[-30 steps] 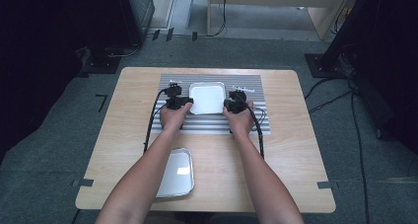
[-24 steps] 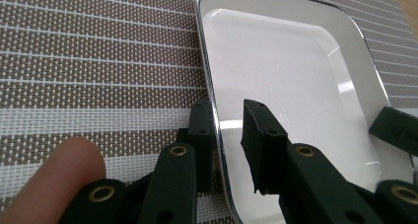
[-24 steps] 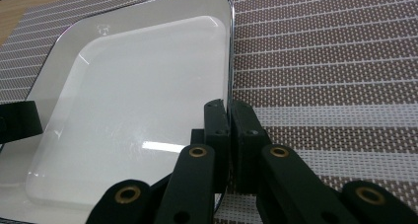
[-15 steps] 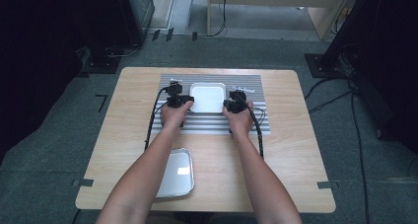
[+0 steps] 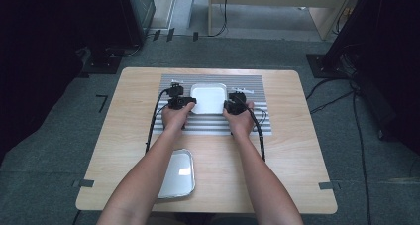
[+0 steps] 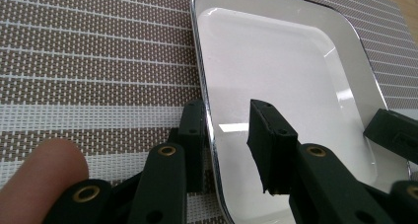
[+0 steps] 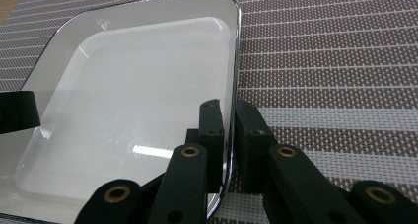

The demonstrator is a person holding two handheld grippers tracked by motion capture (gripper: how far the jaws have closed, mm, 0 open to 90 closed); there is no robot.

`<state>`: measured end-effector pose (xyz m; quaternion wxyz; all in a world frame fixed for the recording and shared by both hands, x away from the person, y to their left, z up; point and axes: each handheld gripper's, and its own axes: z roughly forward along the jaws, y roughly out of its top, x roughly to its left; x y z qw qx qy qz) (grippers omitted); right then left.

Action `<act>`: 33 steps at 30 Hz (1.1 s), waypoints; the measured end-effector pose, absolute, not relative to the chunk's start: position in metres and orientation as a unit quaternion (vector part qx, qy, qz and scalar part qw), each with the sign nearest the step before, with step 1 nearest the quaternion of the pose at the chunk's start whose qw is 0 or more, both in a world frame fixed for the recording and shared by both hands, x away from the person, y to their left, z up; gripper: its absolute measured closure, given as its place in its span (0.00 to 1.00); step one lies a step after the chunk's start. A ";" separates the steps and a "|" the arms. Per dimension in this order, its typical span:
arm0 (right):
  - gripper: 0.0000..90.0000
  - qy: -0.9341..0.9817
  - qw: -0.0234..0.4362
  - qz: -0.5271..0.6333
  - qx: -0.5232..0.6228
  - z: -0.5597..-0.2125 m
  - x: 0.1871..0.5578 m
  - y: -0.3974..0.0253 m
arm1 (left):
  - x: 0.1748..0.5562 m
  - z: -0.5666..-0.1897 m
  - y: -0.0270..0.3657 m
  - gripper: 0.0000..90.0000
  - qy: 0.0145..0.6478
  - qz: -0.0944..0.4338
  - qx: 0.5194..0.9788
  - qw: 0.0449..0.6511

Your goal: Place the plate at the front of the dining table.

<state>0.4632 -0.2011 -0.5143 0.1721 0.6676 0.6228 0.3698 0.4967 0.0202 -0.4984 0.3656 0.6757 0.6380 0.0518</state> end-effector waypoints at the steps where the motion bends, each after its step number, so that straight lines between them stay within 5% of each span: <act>1: 0.93 0.622 0.173 0.369 0.668 -0.514 0.463 -0.201 | 0.497 -0.498 0.021 0.76 0.638 0.050 0.676 0.366; 14: 0.84 0.621 0.170 0.384 0.662 -0.516 0.458 -0.200 | 0.493 -0.498 0.024 0.70 0.631 0.044 0.677 0.377; 26: 0.52 0.620 0.174 0.402 0.651 -0.506 0.449 -0.212 | 0.474 -0.480 0.031 0.30 0.574 0.089 0.698 0.418; 33: 0.38 0.639 0.165 0.414 0.626 -0.499 0.436 -0.220 | 0.458 -0.471 0.051 0.24 0.568 0.083 0.688 0.444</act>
